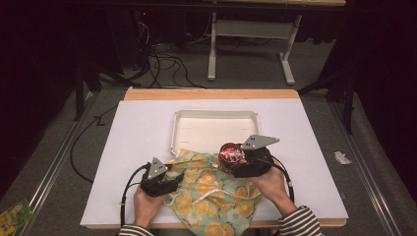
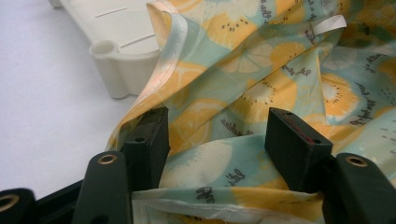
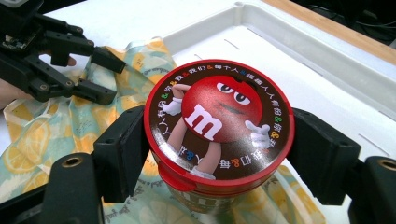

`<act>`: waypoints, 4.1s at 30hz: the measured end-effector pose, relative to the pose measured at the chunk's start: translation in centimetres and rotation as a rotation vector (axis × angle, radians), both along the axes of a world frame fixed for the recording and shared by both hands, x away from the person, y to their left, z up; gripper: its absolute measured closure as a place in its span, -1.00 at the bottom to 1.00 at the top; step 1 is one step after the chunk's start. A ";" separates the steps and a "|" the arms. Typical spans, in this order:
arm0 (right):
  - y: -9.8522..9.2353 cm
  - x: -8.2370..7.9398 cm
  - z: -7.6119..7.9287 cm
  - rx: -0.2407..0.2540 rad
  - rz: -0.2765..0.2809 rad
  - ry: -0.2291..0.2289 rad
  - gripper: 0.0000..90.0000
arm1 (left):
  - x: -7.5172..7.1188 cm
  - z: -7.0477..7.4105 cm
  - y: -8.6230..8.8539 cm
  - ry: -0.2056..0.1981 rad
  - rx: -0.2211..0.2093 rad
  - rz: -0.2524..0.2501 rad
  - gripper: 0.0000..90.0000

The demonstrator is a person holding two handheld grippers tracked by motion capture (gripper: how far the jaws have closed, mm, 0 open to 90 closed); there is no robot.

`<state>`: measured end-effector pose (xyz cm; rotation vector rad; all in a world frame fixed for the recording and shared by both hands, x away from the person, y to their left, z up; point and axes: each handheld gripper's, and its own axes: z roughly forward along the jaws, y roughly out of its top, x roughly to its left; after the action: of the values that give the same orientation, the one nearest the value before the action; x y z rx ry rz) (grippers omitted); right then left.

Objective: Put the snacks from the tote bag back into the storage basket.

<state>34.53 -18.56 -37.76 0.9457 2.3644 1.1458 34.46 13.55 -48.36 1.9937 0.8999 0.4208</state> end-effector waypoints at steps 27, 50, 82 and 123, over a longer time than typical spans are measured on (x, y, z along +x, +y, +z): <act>-0.8 3.3 1.6 -0.013 -0.056 0.010 -0.42 | 0.0 0.0 0.0 -0.001 0.000 -0.002 -0.10; -1.0 6.6 1.7 -0.003 -0.103 0.028 -0.42 | 0.0 0.0 0.0 -0.002 0.003 -0.003 -0.10; -1.1 11.3 -0.7 -0.035 -0.186 0.083 -0.42 | 0.0 0.0 0.1 0.005 -0.003 -0.003 -0.10; 0.3 14.7 -4.4 -0.102 -0.231 0.125 -0.42 | 0.0 0.0 0.1 0.005 -0.006 -0.003 -0.10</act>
<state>49.23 -18.28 -42.21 1.2485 2.3084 0.8940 34.49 13.66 -48.36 1.9916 0.8998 0.4116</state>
